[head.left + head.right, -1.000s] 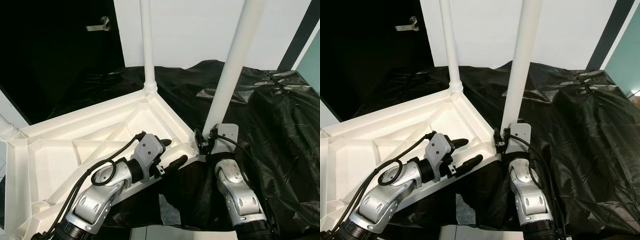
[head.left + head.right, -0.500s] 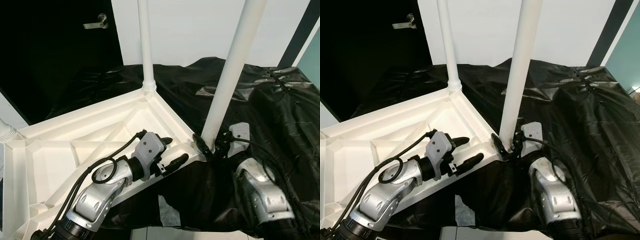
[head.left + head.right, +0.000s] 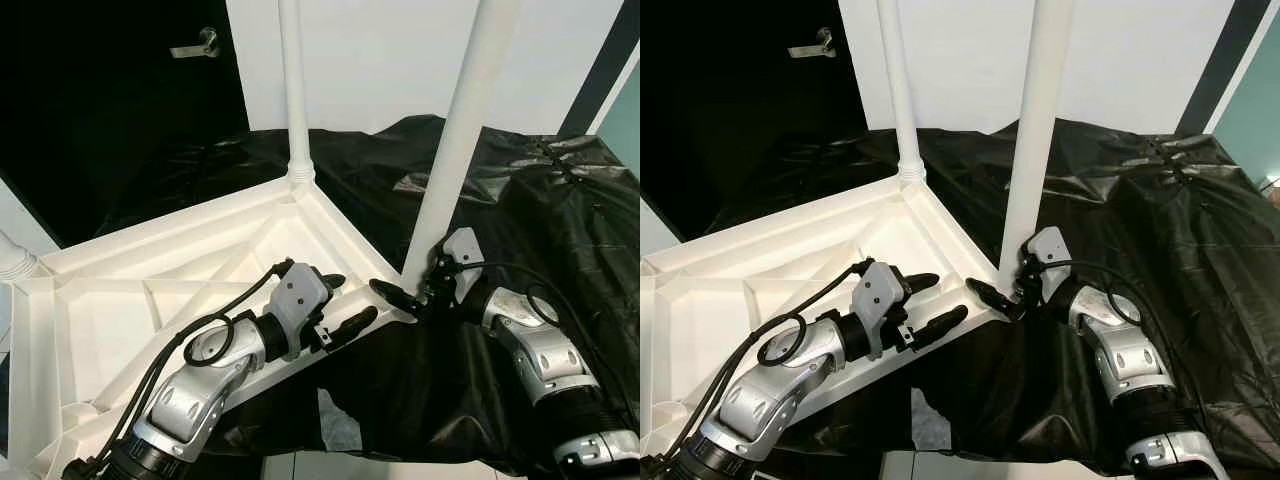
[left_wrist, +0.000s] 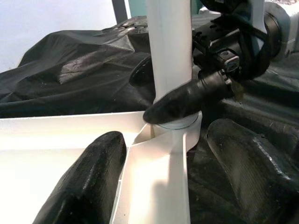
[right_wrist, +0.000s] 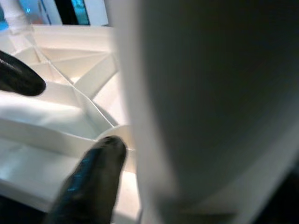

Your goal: Building children table

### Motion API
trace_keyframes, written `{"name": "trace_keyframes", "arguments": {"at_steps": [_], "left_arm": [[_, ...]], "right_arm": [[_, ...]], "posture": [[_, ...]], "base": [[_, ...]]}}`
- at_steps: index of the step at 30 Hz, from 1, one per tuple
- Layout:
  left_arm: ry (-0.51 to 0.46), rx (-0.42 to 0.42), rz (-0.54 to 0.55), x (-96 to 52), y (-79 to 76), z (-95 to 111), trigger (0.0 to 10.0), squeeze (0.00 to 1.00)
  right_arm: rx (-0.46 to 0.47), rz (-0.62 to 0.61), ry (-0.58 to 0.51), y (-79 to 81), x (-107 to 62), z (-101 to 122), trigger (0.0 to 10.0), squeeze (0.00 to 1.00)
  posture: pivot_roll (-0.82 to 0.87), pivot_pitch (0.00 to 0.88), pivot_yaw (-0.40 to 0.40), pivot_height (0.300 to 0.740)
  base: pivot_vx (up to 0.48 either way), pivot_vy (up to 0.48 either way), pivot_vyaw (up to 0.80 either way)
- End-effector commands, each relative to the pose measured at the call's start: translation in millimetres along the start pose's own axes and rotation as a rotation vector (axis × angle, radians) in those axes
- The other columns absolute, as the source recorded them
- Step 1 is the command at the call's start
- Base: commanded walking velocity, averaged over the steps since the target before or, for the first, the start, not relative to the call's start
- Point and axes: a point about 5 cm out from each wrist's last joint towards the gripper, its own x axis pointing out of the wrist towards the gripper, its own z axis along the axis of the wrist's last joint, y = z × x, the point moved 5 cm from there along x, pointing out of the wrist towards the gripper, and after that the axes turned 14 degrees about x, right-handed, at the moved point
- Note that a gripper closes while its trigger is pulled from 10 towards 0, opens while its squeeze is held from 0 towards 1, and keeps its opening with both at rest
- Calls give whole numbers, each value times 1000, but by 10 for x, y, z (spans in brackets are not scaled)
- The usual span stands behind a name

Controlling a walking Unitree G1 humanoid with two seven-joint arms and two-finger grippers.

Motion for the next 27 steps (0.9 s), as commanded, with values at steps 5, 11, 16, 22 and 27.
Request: {"name": "trace_keyframes", "arguments": {"at_steps": [5, 11, 16, 22, 27], "left_arm": [[-6, -2, -60, -8, -65, -7, 10000, 0], [-9, -6, -65, -2, -84, -4, 10000, 0], [-10, -11, -81, 5, -112, -5, 10000, 0], [-9, -14, -91, 2, -130, -11, 10000, 0], [-10, -17, -98, 3, -139, -12, 10000, 0]], "right_arm": [[10, 52, 39, 49, -4, -92, 0, 0], [20, -31, 38, -32, -52, -133, 0, 0], [18, -213, 24, -136, -93, -177, 10000, 0], [92, -413, -20, -159, -113, -220, 10000, 0], [163, -598, -57, -160, -145, -257, 10000, 0]], "posture": [[20, 0, -21, 740], [6, 0, -14, 740], [-7, 0, 0, 740], [-17, 0, 9, 740], [-26, 0, 16, 740]], "base": [[0, 0, 0], [0, 0, 0], [0, 0, 0], [0, 0, 0], [0, 0, 0]]}}
